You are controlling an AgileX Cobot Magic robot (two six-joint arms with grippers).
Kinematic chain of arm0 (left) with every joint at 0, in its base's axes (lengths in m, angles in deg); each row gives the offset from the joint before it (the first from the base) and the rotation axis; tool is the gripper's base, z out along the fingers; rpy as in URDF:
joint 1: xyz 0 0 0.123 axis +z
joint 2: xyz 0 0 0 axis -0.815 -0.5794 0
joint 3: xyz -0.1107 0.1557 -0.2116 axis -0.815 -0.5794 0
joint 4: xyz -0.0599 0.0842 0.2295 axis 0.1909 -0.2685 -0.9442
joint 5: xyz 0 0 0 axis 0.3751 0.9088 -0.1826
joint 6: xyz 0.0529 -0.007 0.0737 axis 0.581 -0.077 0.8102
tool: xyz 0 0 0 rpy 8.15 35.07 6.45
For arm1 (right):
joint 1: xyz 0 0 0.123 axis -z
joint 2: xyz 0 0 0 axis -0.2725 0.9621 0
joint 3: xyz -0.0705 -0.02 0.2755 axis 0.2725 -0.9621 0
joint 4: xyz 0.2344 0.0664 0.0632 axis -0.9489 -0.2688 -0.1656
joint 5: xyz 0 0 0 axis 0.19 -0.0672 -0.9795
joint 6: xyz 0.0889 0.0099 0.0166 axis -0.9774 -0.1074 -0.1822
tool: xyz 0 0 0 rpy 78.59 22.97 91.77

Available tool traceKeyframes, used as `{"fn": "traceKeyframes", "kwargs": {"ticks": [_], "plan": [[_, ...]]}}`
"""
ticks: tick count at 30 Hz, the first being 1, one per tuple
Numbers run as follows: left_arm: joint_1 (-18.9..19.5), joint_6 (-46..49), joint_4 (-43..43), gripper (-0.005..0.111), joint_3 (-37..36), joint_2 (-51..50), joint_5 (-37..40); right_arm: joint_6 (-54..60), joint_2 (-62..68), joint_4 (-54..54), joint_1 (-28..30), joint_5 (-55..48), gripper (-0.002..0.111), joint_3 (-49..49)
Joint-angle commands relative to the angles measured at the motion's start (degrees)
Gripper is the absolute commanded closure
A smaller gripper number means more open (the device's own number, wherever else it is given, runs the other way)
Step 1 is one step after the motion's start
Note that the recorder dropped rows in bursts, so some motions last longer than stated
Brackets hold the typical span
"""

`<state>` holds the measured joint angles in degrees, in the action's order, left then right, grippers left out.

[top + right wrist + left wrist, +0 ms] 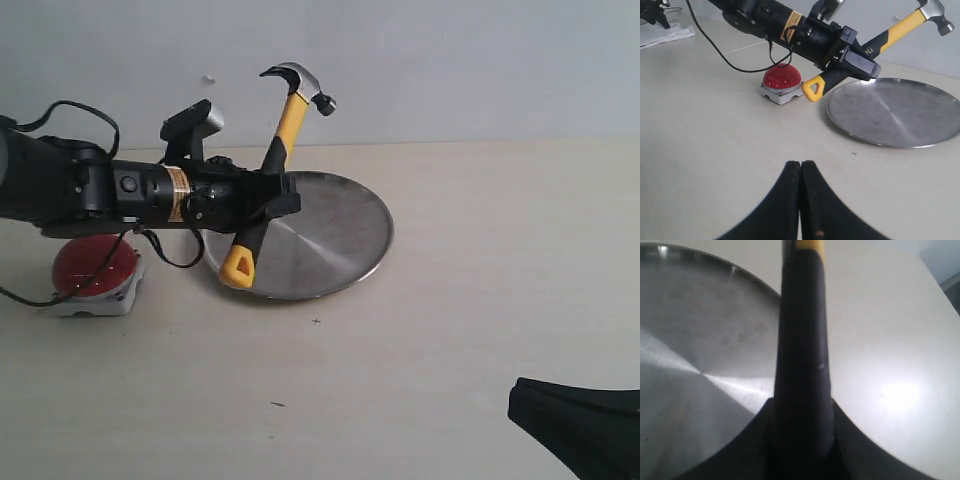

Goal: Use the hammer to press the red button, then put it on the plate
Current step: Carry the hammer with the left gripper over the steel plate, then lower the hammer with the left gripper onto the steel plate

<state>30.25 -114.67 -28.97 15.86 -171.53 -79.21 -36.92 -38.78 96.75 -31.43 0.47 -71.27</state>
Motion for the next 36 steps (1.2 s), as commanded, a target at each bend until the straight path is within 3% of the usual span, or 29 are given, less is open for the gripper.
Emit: {"fn": "traceKeyframes", "kwargs": {"ticks": [1, 6, 19, 27, 32, 36], "plan": [[1.75, -9.18, -3.1, 0.107, 6.98, -4.88, -3.58, 0.4, -0.39, 0.0, -0.04, 0.1, 0.108, -0.19], [3.79, -11.74, -2.98, 0.107, 8.61, -9.38, -4.56, 0.4, -0.39, 0.0, -0.04, 0.1, 0.108, -0.19], [3.79, -17.82, -3.49, 0.107, 14.62, -17.43, -7.93, 0.3, -0.39, 0.0, -0.04, 0.1, 0.108, -0.19], [3.79, -23.07, -3.74, 0.107, 15.11, -17.94, -7.37, 0.3, -0.39, 0.0, -0.04, 0.1, 0.108, -0.19], [3.79, -21.02, -4.41, 0.107, 15.11, -17.94, -7.37, 0.3, -0.39, 0.0, -0.04, 0.1, 0.108, -0.19], [3.68, -22.25, -10.98, 0.107, 16.45, -17.16, -4.26, 0.3, -0.39, 0.0, -0.04, 0.1, 0.108, -0.19]]}}
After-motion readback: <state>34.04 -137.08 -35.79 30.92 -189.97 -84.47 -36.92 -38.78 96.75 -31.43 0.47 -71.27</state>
